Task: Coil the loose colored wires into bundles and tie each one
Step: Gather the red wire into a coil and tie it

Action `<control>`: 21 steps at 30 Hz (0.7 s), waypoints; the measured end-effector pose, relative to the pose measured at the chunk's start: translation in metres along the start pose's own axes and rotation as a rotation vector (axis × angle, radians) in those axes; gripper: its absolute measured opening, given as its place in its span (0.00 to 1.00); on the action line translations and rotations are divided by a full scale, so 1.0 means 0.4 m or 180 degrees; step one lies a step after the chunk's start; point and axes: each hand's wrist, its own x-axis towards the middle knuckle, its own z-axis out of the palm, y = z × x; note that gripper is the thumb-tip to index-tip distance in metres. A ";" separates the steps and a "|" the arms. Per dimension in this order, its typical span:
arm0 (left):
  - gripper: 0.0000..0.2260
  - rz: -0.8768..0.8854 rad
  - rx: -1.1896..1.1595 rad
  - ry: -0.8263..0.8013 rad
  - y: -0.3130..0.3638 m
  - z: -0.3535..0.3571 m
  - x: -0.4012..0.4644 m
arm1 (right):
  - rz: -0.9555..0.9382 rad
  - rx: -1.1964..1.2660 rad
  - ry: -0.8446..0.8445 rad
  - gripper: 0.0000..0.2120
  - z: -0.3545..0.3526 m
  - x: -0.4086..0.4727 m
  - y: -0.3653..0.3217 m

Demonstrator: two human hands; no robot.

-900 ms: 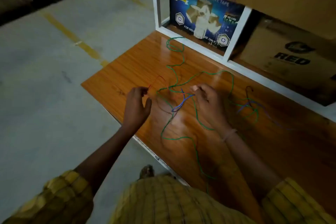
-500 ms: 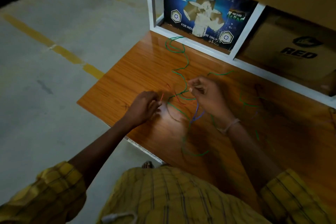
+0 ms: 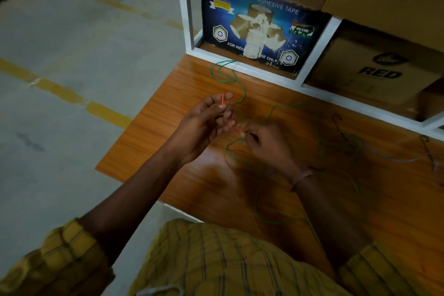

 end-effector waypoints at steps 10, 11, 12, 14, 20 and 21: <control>0.16 0.0502 0.1301 -0.0010 -0.068 0.094 0.110 | -0.0238 -0.0024 -0.0508 0.10 -0.156 -0.109 -0.039; 0.17 0.0456 0.1620 -0.0084 -0.075 0.096 0.113 | -0.0039 0.0284 -0.0593 0.09 -0.184 -0.115 -0.036; 0.16 0.0397 0.1872 -0.0186 -0.080 0.099 0.116 | 0.0145 0.0625 -0.0724 0.07 -0.215 -0.120 -0.031; 0.15 0.0307 0.2255 -0.0467 -0.086 0.117 0.117 | 0.0288 0.1284 -0.0883 0.04 -0.284 -0.124 -0.016; 0.14 0.0025 0.1938 -0.1163 -0.067 0.185 0.093 | 0.0329 0.2625 -0.0281 0.08 -0.433 -0.092 0.069; 0.15 -0.0015 0.1749 -0.1231 -0.063 0.193 0.092 | 0.0398 0.2802 -0.0150 0.07 -0.440 -0.086 0.082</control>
